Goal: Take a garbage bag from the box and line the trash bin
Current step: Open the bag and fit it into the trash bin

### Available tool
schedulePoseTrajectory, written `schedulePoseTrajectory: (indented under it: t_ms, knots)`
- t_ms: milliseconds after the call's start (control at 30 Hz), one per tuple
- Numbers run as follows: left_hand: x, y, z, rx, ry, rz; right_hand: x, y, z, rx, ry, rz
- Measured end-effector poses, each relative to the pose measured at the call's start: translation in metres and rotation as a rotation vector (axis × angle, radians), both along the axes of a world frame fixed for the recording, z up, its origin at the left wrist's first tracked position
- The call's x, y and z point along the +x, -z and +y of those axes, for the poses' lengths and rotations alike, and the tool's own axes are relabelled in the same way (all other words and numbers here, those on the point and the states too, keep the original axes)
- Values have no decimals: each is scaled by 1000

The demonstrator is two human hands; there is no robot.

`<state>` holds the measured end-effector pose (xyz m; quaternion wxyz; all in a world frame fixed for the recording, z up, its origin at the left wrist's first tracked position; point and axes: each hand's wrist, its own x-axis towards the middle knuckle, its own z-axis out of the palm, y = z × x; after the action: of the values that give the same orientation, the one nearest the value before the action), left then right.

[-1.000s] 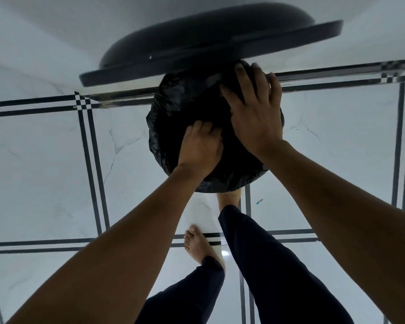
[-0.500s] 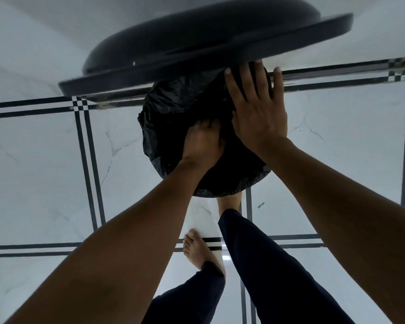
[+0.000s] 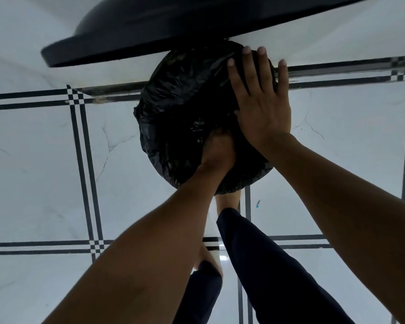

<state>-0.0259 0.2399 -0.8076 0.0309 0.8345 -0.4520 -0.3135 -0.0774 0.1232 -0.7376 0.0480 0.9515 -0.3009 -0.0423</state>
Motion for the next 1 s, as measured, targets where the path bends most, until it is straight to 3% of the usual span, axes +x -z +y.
schedulePoseTrajectory:
  t_ms: [100,267,333,433,467,533,600,633,733,867,1000]
  knots:
    - [-10,0,-4,366,143,168,-2,-3,-2,-26,-16,69]
    - [18,-5,3,393,-39,498,-2,1,1,-99,-11,107]
    - [27,-15,5,150,-158,415,-1,0,1,-101,-7,119]
    - [33,-28,-9,-131,-254,81,-2,-2,1,-99,-10,134]
    - [35,-26,-16,-71,-282,74,-1,-2,1,-103,-12,132]
    - [43,-15,-28,223,-311,172,-2,0,1,-108,-8,126]
    - [49,1,-32,467,-239,232,-2,2,1,-112,-7,110]
    - [51,6,-33,502,-166,219,-3,3,1,-114,-9,104]
    - [49,16,-29,542,-28,225,-3,3,1,-107,-17,102]
    - [45,20,-21,550,-86,333,-2,3,3,-117,-5,99]
    - [40,16,-16,449,-118,310,-1,2,4,-100,-3,90]
